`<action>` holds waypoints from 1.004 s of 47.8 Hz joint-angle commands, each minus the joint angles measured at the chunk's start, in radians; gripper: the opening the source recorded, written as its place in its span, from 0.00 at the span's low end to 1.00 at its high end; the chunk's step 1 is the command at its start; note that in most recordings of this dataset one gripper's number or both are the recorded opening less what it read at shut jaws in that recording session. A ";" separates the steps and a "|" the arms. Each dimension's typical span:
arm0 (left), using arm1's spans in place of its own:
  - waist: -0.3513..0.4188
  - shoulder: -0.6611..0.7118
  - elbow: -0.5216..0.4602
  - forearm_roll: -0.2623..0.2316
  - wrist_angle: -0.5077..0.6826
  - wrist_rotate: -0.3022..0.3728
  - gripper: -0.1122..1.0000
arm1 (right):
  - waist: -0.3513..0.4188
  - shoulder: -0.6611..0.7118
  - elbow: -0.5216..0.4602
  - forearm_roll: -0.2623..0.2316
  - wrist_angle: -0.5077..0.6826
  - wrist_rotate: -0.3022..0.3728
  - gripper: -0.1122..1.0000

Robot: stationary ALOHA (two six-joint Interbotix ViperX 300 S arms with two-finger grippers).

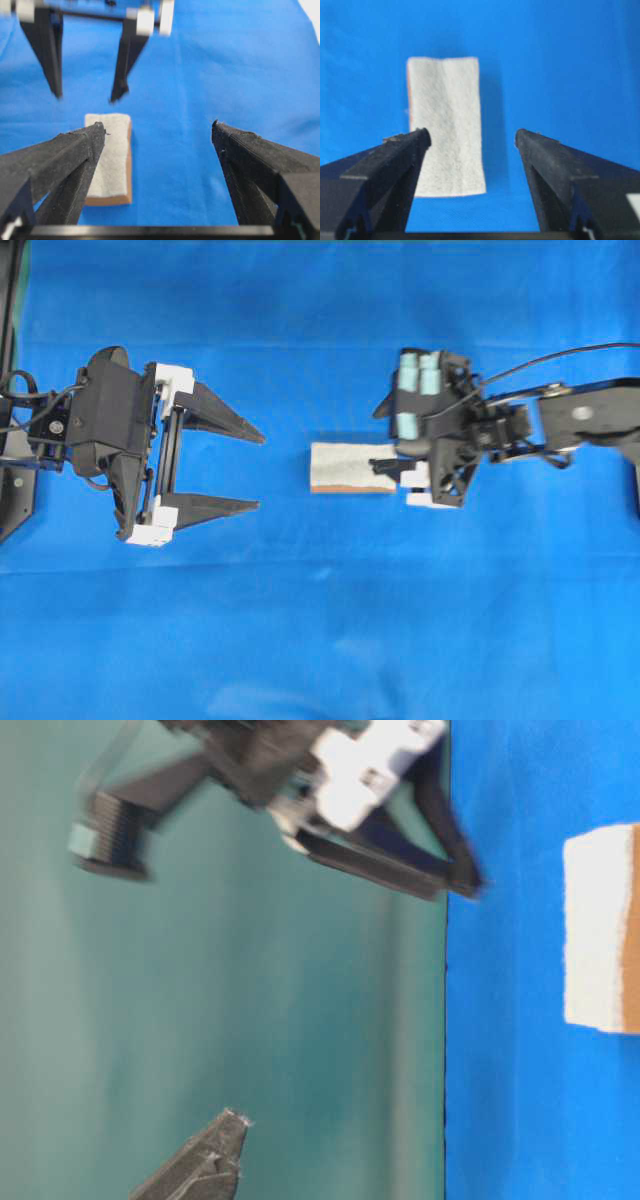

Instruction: Hand over the sponge with the left arm and wipe it with the right arm.

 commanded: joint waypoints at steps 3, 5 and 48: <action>0.003 -0.012 0.003 0.002 -0.005 0.002 0.87 | 0.014 -0.097 -0.002 0.000 0.035 0.000 0.75; 0.003 -0.012 0.003 0.000 -0.005 0.002 0.87 | 0.017 -0.112 0.003 0.000 0.038 0.000 0.75; 0.008 -0.295 0.057 0.000 0.123 -0.006 0.86 | 0.084 -0.449 0.101 0.002 0.107 0.012 0.75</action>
